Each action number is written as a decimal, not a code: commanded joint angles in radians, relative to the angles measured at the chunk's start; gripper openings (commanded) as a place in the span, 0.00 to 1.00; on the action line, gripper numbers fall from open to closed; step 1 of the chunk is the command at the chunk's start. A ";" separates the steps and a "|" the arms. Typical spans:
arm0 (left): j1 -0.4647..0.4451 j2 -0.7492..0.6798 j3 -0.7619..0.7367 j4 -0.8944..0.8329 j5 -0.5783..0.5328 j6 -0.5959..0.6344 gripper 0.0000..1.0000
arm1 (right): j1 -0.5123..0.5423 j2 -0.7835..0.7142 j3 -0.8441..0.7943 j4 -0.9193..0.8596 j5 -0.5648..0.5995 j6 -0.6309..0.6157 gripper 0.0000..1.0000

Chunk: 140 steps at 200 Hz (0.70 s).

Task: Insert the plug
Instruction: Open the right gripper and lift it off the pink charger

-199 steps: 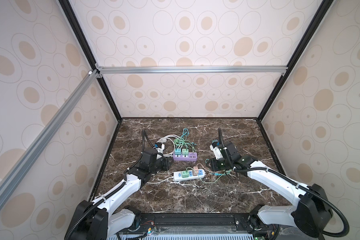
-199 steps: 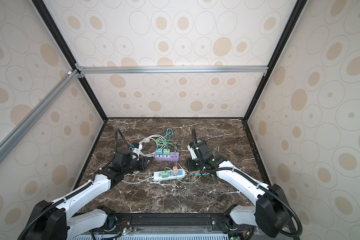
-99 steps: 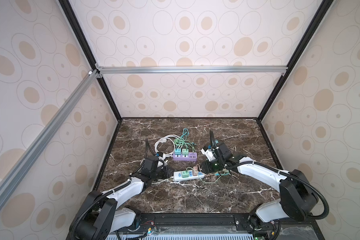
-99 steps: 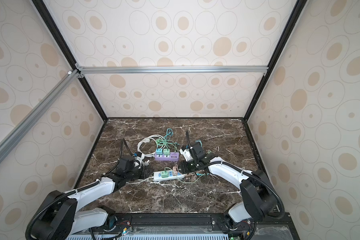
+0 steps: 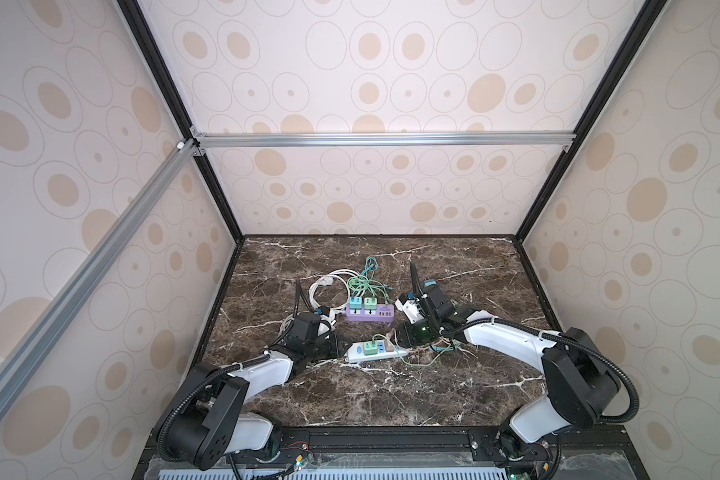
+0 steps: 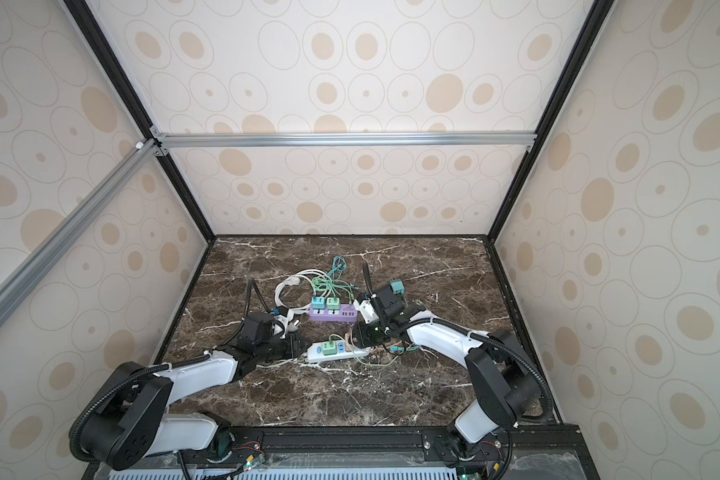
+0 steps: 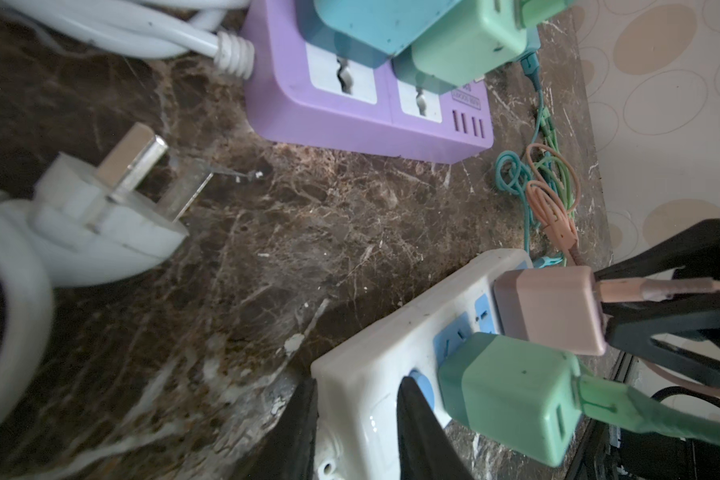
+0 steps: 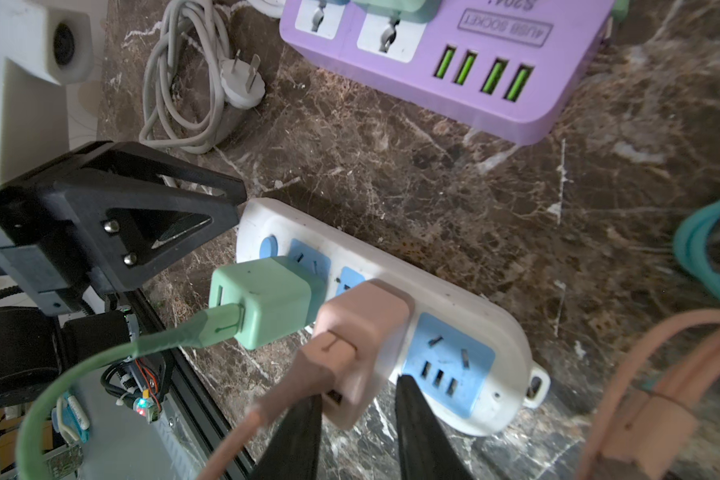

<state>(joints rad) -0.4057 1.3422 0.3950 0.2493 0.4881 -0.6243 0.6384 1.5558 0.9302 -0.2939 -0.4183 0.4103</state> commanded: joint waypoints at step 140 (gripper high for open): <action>-0.003 -0.038 0.026 -0.020 -0.062 0.005 0.31 | 0.061 0.034 0.055 -0.111 0.133 0.028 0.29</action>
<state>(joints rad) -0.4061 1.3388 0.3866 0.2535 0.4580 -0.6247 0.6949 1.5929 0.9844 -0.3202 -0.3431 0.4332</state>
